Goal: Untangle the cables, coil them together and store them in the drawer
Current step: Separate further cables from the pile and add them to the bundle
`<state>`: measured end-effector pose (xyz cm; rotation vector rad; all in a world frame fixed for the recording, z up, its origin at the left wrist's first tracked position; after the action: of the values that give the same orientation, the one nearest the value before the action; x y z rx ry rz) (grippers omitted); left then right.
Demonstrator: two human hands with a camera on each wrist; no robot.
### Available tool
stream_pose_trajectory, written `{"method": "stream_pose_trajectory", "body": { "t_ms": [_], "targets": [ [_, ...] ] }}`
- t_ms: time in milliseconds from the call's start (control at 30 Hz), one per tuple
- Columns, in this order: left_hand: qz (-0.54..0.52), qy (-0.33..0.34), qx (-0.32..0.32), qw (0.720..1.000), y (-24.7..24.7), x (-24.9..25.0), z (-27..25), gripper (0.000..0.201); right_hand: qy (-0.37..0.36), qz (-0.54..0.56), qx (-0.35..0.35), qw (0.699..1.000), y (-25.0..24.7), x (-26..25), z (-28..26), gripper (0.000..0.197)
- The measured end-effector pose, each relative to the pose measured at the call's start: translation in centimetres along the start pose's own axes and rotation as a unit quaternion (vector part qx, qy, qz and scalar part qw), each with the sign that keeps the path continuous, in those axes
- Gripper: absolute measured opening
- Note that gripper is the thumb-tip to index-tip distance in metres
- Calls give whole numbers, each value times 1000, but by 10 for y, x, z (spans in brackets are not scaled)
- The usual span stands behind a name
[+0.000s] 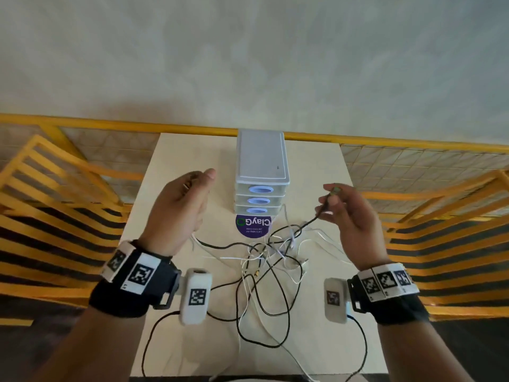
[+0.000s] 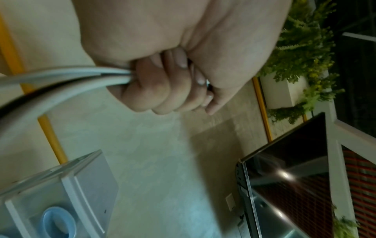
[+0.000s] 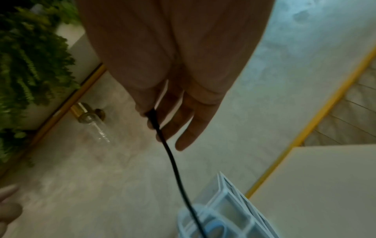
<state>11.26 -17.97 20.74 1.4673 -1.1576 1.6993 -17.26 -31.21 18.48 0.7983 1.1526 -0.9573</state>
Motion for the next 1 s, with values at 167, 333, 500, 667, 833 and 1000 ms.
{"method": "stream_pose_trajectory", "body": {
  "t_ms": [167, 333, 500, 667, 833, 1000],
  "targets": [
    [77, 28, -9, 997, 3, 1, 1, 58, -116, 49, 42, 991, -4, -66, 18, 22],
    [106, 31, -18, 994, 4, -1, 5, 57, -113, -49, -44, 991, 24, -78, 33, 26],
    [92, 40, -31, 994, 17, 7, 0, 41, -20, 67, -79, 994, 68, -60, 20, 15],
    [25, 53, -25, 998, 37, 20, -12, 44, 27, 114, -134, 984, 128, -39, 2, 20],
    [-45, 43, 5, 998, 32, 14, -13, 36, 45, 122, -98, 987, 148, -31, 1, 16],
    [-34, 40, 100, 994, 2, 18, -11, 37, 73, 73, -181, 978, 167, -19, -4, 18]
  ]
}}
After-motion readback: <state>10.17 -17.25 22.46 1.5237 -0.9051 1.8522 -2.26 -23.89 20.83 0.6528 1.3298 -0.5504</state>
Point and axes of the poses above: each hand's wrist, its own z-axis towards the middle knuckle, its own y-axis out of the palm, x = y × z, the point moved 8 cm from there along z, towards the middle knuckle, and after that the axes turned 12 degrees about z, right-handed, at the moved point
